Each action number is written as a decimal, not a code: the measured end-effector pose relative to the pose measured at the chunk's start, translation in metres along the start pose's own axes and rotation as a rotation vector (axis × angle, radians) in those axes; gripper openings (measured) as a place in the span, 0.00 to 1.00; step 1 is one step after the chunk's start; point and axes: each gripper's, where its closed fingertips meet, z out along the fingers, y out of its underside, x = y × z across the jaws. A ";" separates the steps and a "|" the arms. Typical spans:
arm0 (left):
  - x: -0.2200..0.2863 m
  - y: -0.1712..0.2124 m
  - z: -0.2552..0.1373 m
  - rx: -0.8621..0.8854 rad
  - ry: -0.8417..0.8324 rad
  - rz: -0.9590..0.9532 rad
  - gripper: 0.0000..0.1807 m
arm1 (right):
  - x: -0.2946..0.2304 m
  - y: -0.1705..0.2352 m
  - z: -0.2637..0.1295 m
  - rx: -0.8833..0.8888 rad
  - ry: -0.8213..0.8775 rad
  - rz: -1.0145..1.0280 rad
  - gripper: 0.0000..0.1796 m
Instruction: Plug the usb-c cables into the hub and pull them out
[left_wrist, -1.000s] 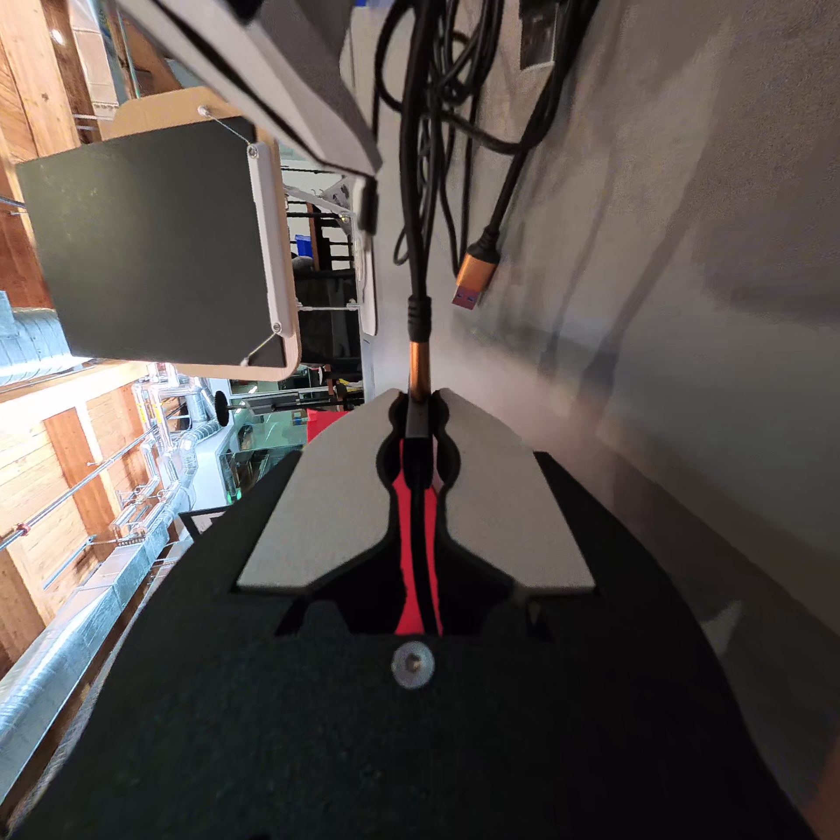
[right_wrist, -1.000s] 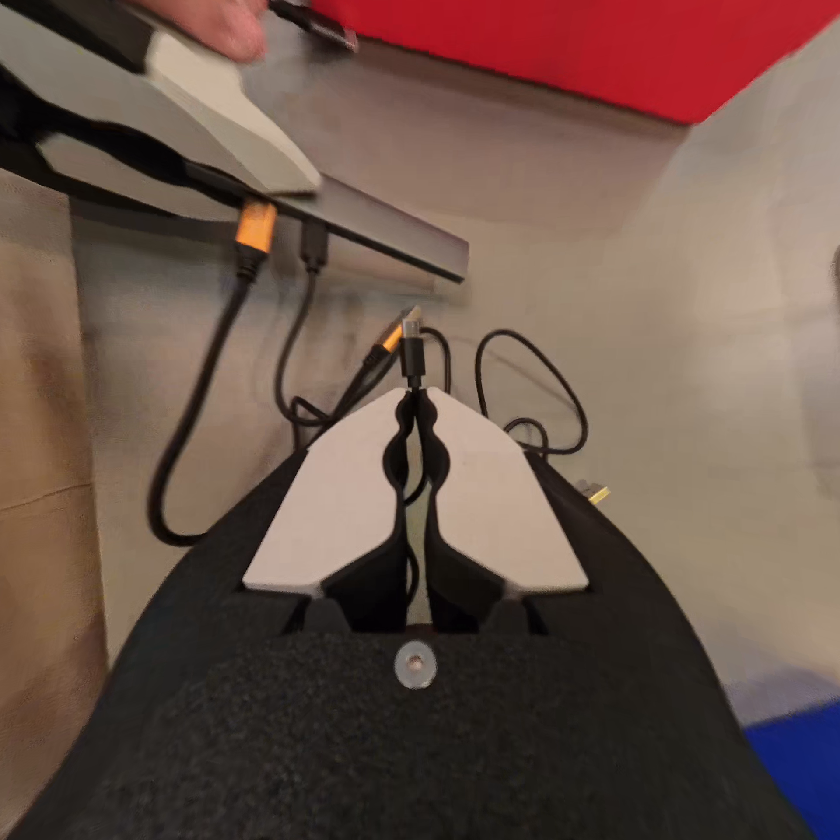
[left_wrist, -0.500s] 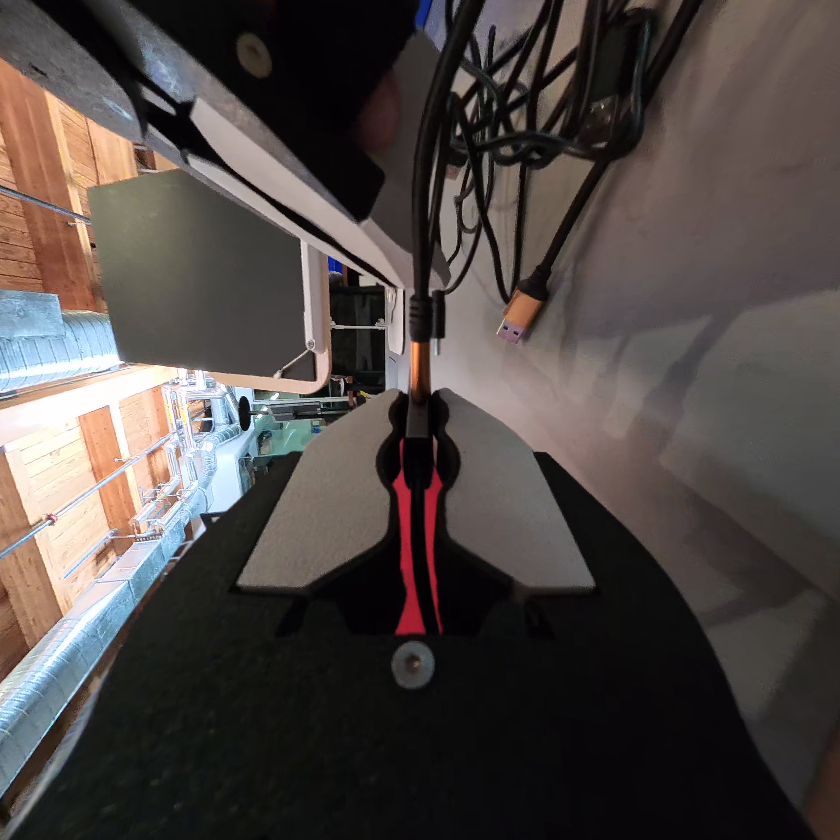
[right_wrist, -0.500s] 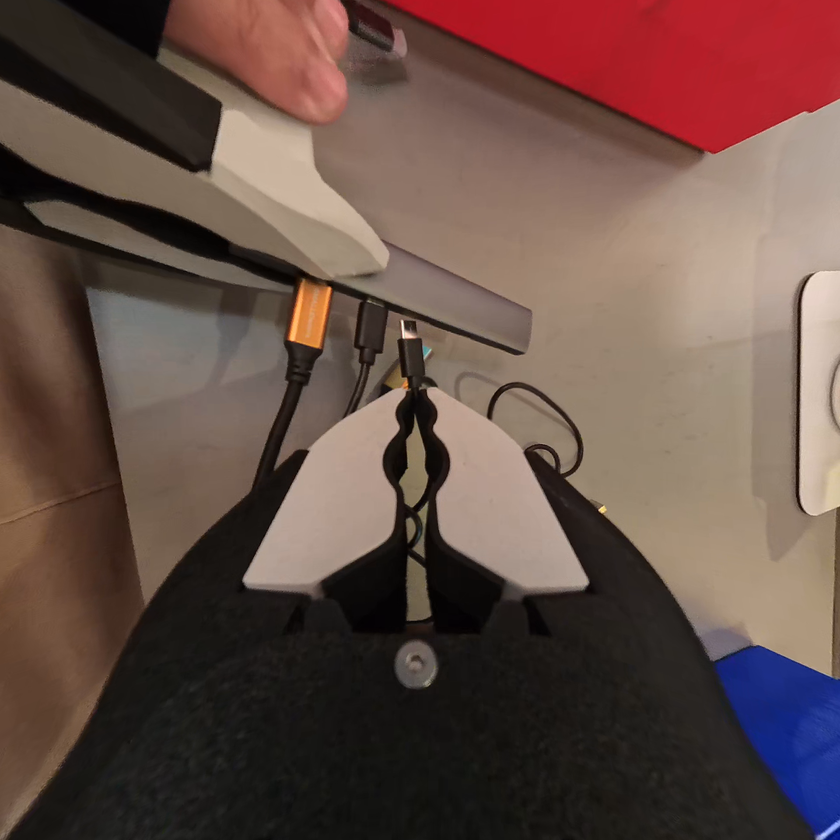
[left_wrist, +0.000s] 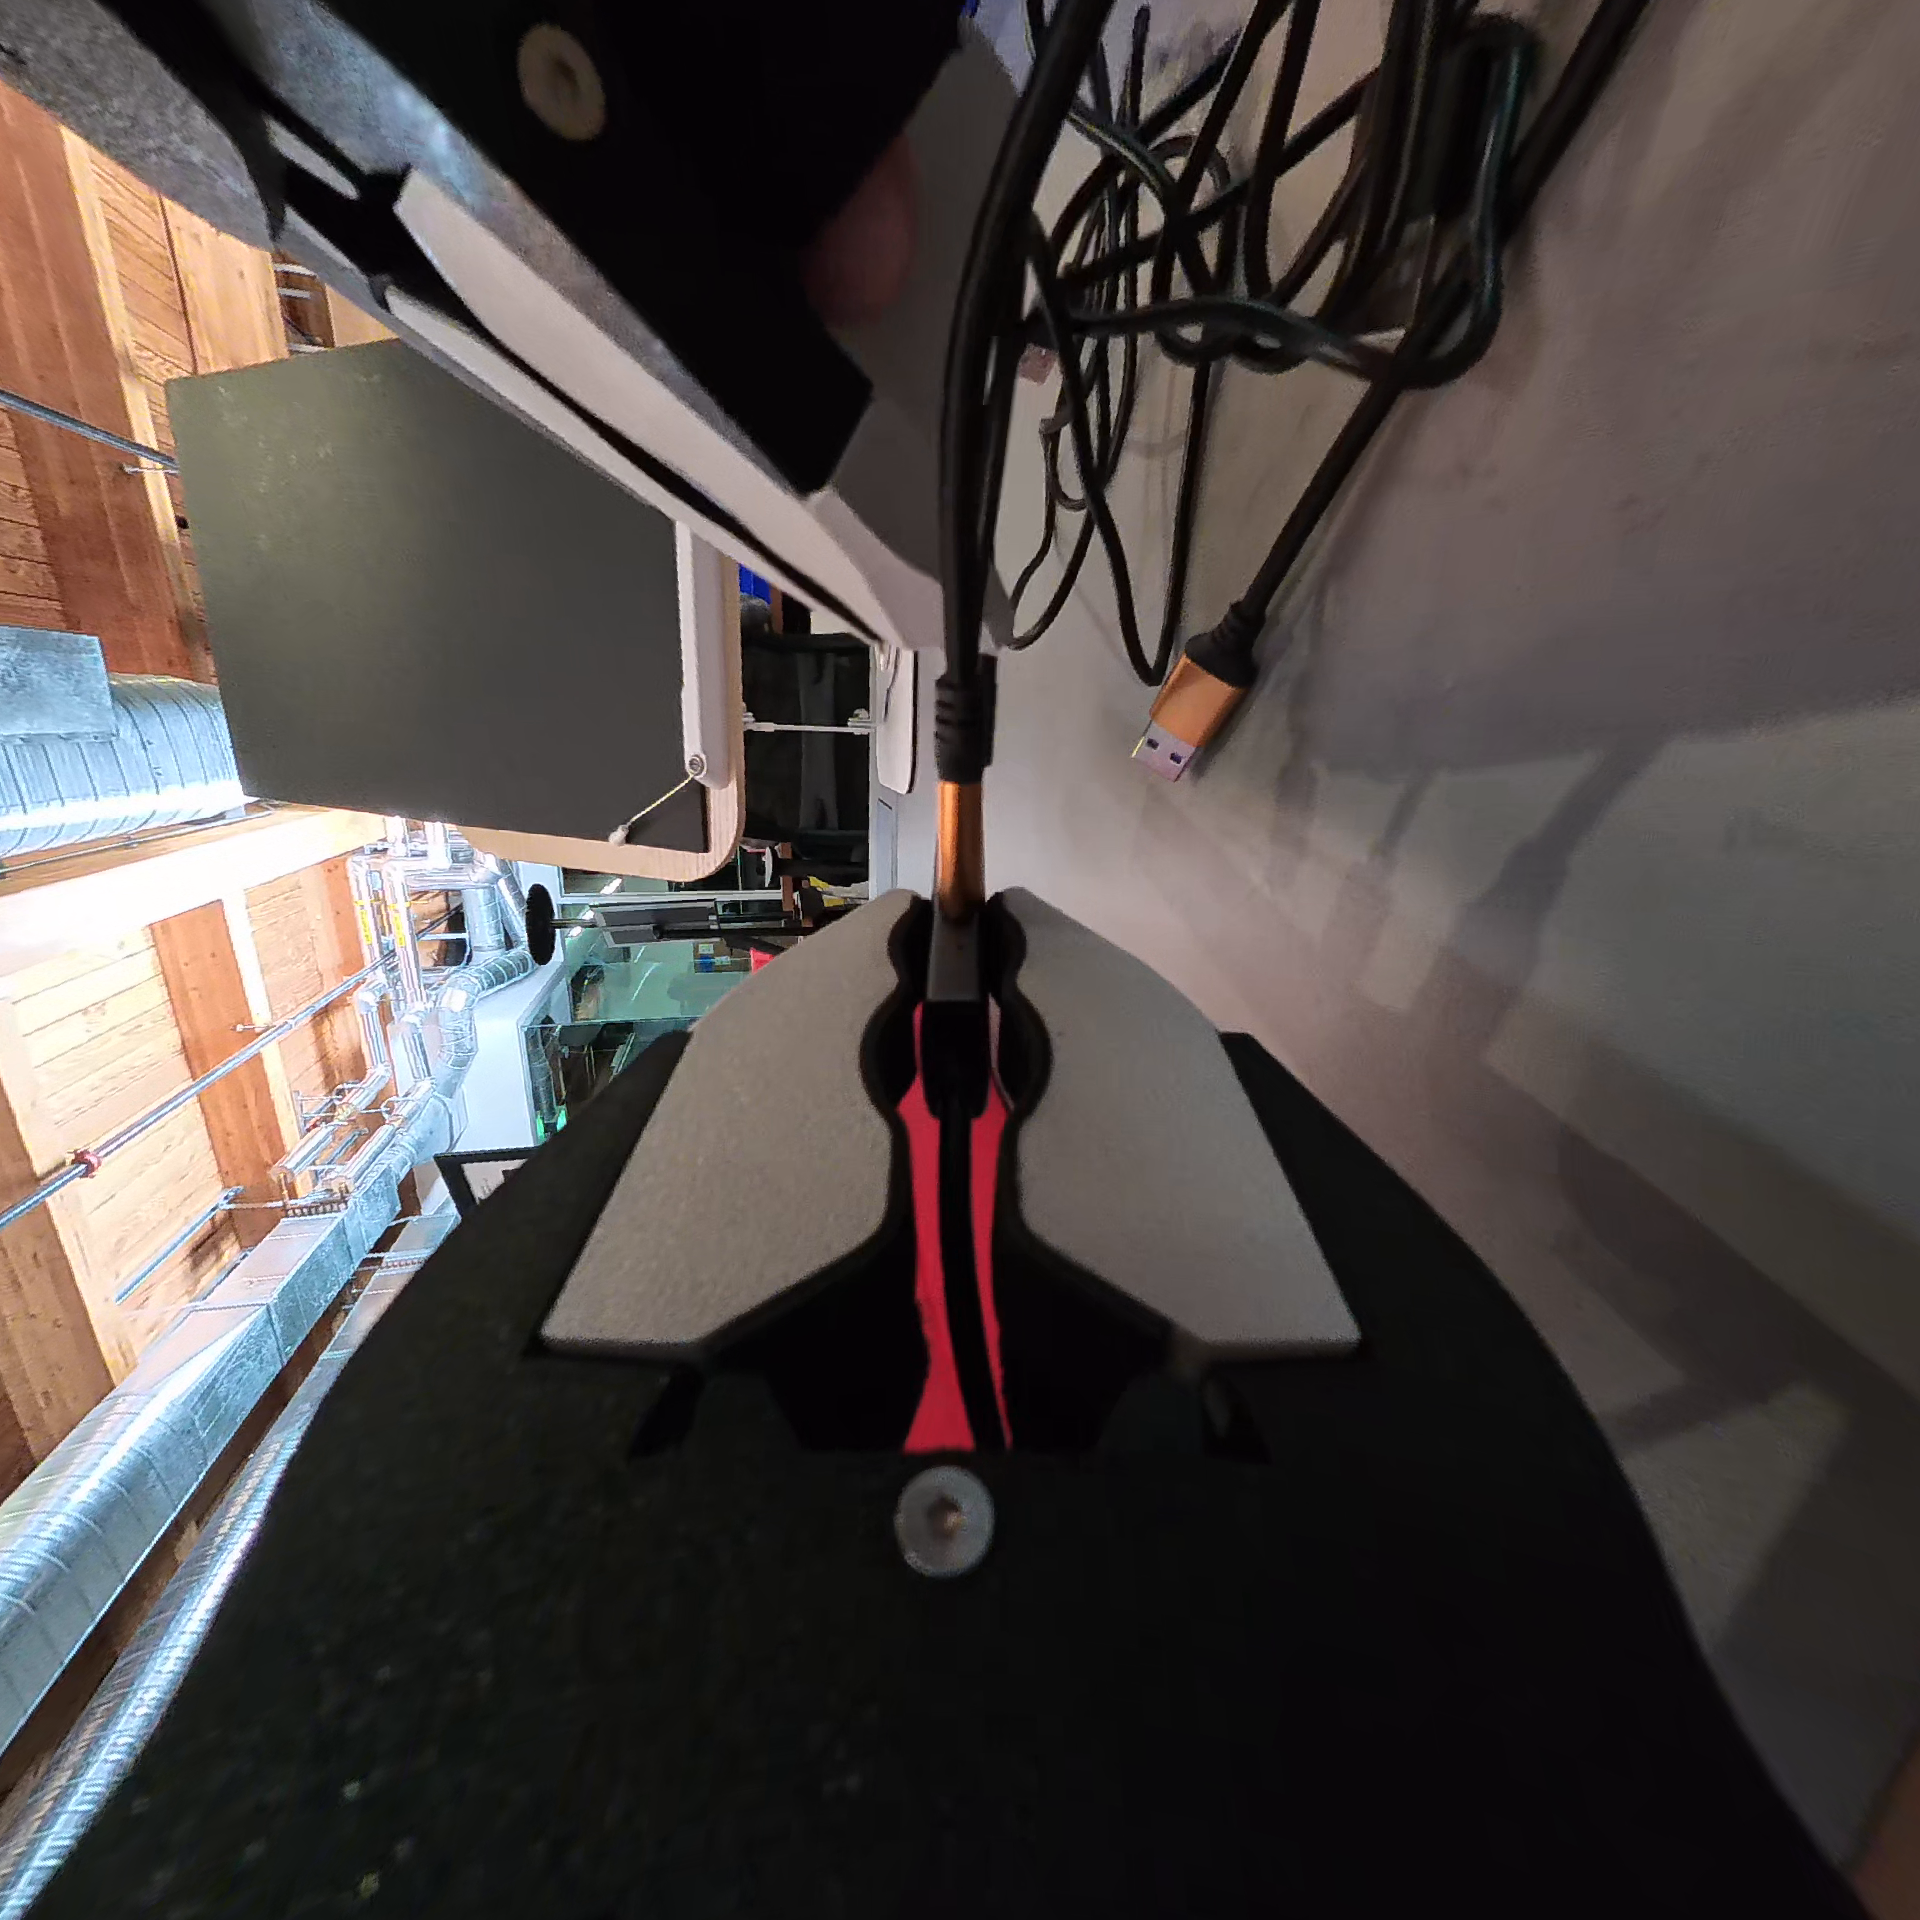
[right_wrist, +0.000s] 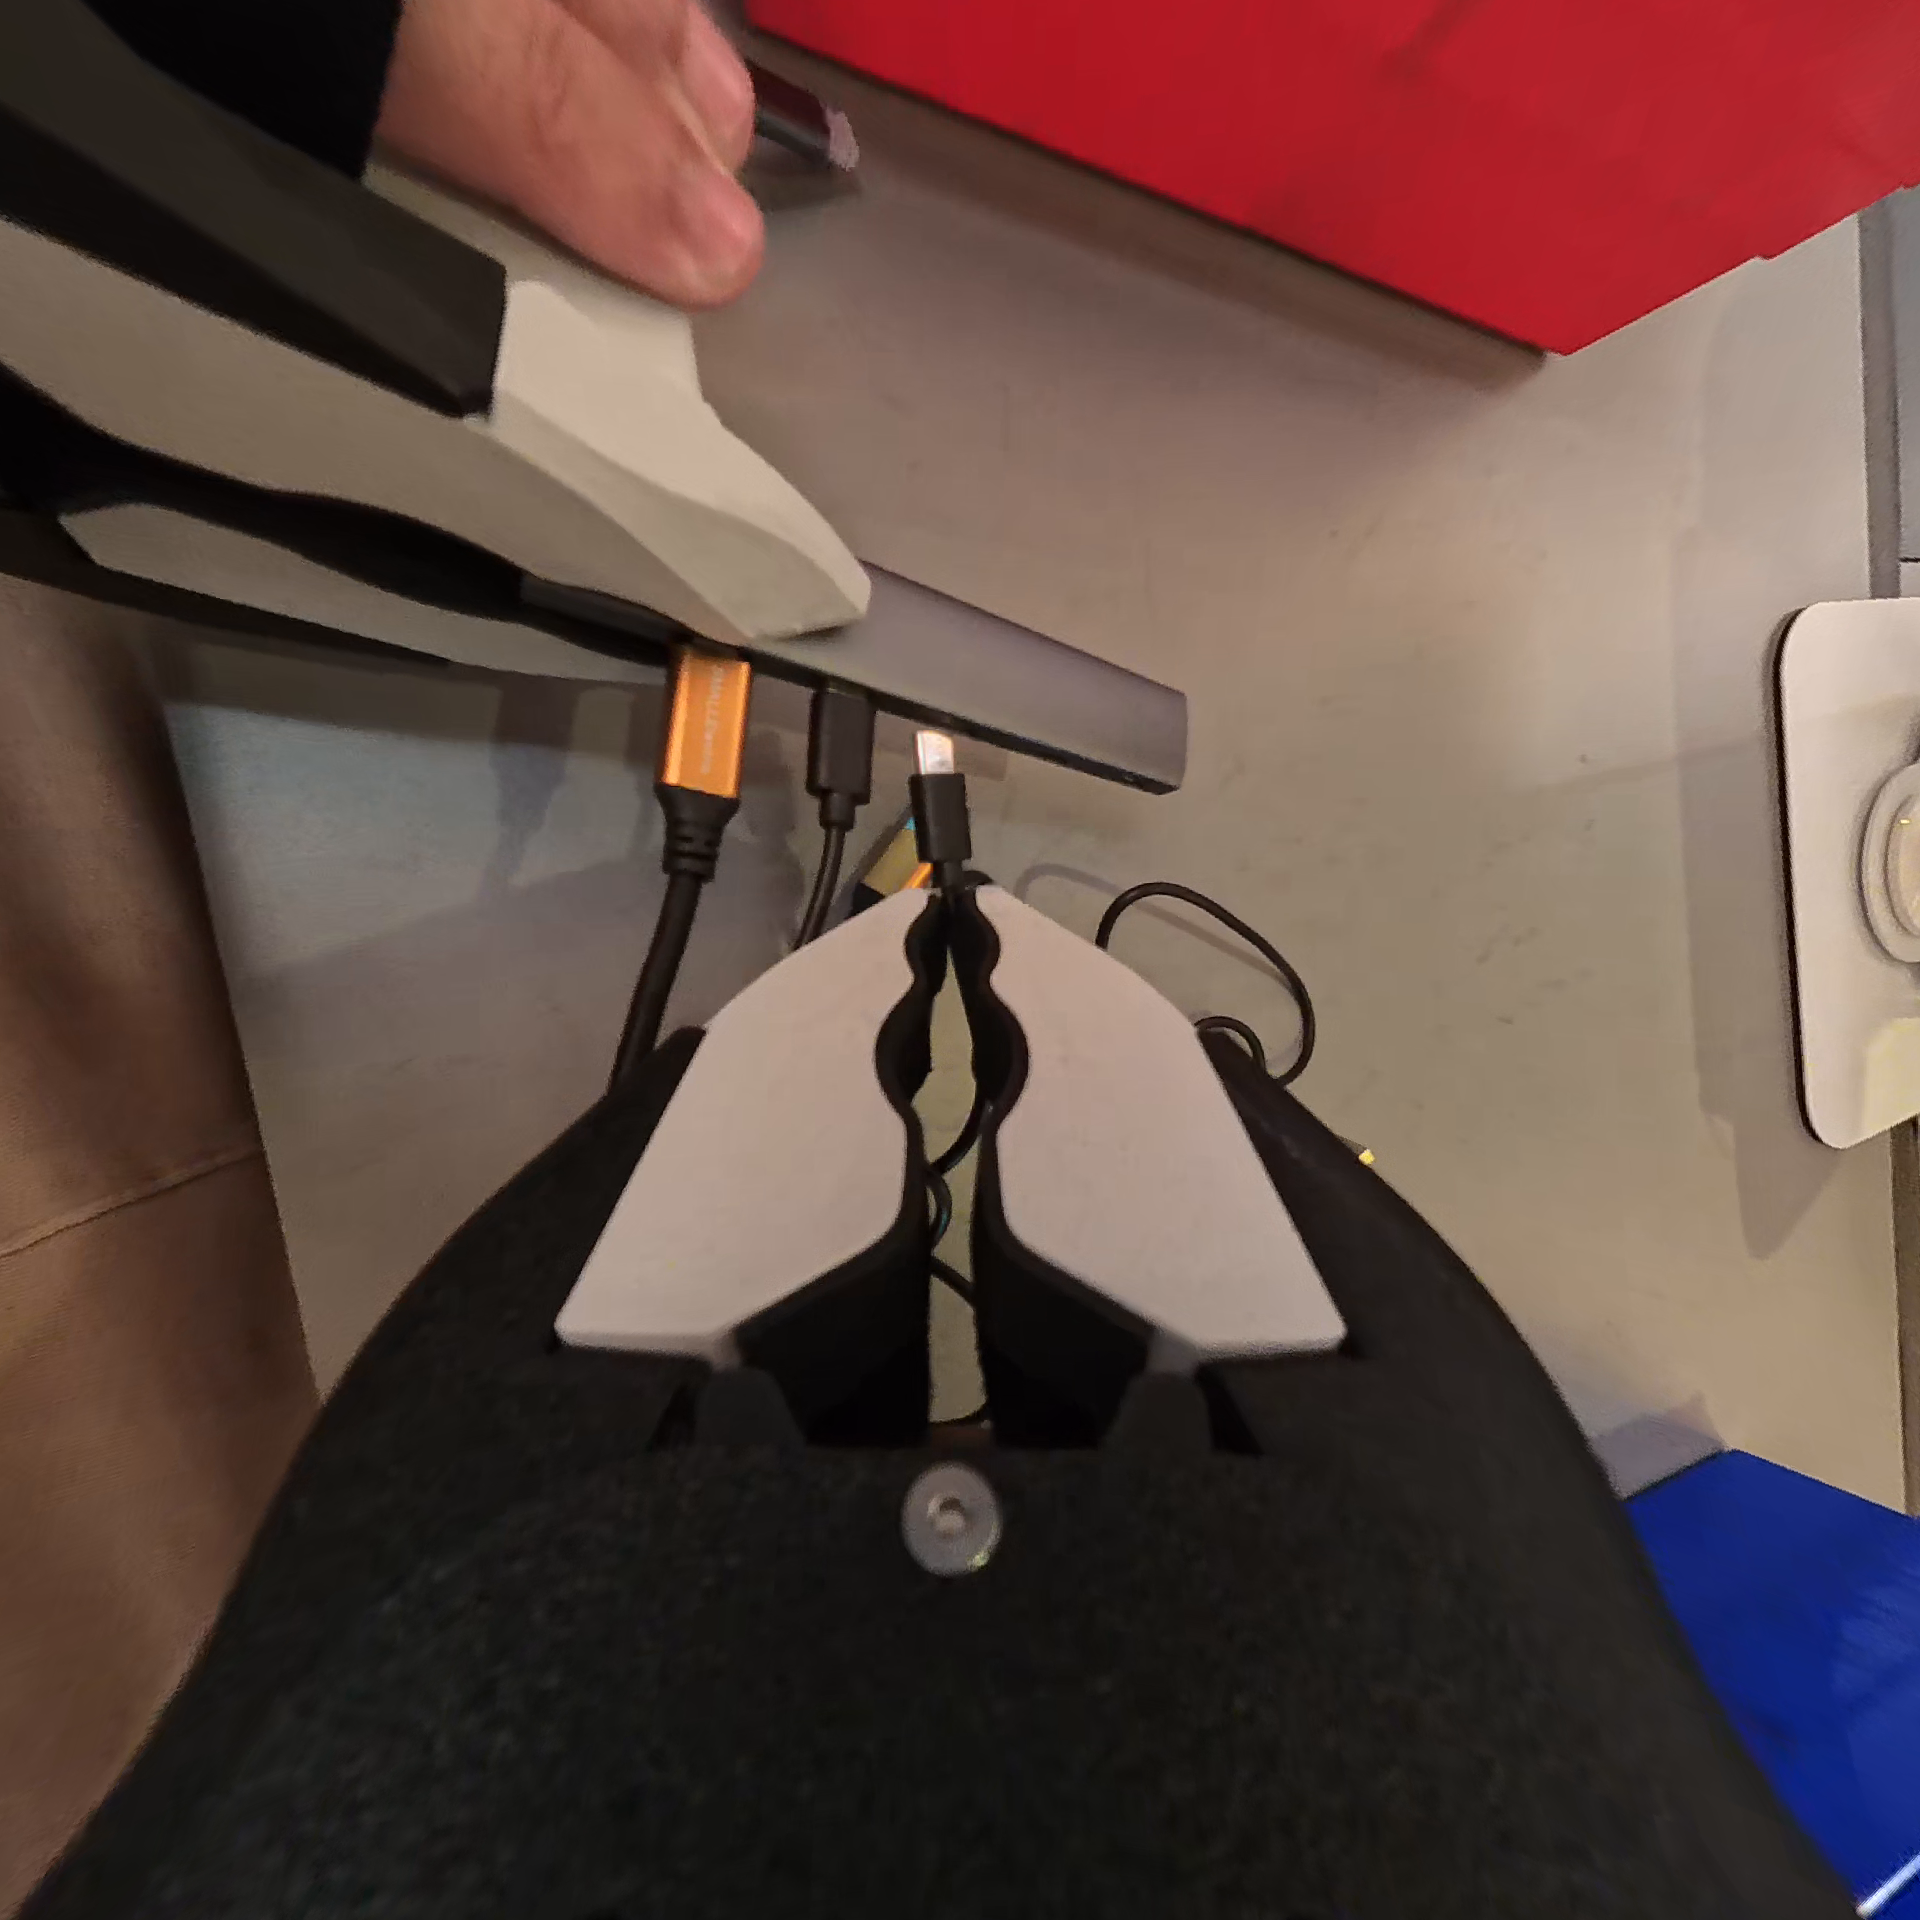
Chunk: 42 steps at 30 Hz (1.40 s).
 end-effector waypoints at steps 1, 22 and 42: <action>0.000 0.000 0.000 0.001 -0.004 0.000 0.05 | 0.000 0.000 0.000 -0.002 0.003 -0.002 0.01; 0.001 -0.002 0.000 0.008 -0.001 0.005 0.05 | 0.002 0.000 -0.004 0.000 0.009 0.001 0.01; 0.000 0.002 0.001 -0.010 -0.002 -0.020 0.05 | 0.001 -0.007 0.001 0.105 -0.039 0.135 0.01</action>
